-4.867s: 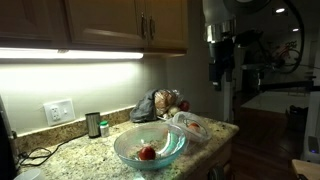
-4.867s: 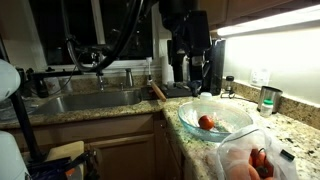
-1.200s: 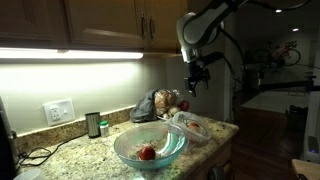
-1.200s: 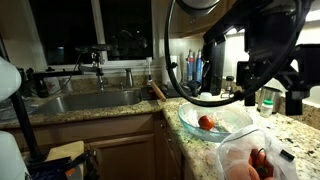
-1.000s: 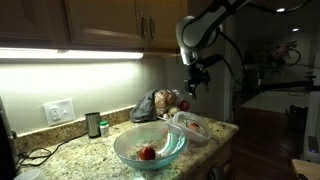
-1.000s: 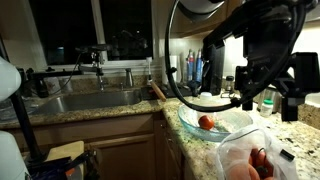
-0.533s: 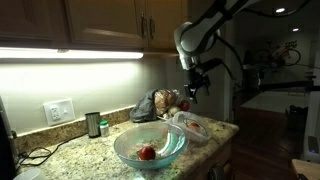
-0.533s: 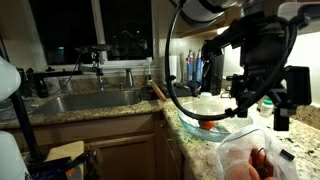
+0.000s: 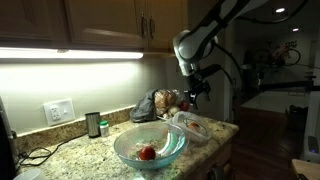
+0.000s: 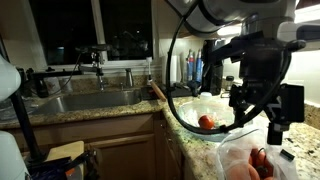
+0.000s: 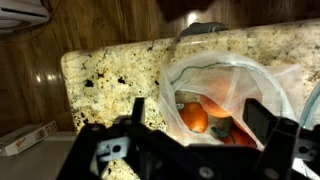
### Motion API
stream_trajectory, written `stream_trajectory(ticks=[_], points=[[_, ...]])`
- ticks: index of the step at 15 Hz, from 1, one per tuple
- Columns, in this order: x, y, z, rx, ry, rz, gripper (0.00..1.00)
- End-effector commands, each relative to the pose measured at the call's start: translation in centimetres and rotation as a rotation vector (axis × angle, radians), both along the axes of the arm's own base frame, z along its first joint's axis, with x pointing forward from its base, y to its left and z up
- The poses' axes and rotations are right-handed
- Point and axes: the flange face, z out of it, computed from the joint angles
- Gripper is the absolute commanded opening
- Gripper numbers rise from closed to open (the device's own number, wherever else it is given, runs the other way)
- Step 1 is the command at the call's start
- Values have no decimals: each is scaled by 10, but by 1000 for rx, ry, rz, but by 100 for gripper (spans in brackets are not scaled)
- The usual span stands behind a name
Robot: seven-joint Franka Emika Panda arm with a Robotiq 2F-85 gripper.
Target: Pick up a tomato from the carrier and put it in the bowl
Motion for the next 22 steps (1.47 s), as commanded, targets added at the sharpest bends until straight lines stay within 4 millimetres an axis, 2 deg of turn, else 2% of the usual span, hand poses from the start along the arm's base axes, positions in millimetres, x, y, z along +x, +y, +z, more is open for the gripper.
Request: stream_trajectory(ticks=[1, 11, 12, 22], points=[[4, -6, -8, 14, 9, -20, 100], [22, -14, -30, 12, 24, -31, 100], [18, -9, -29, 7, 33, -13, 100], [25, -11, -40, 10, 30, -22, 100]])
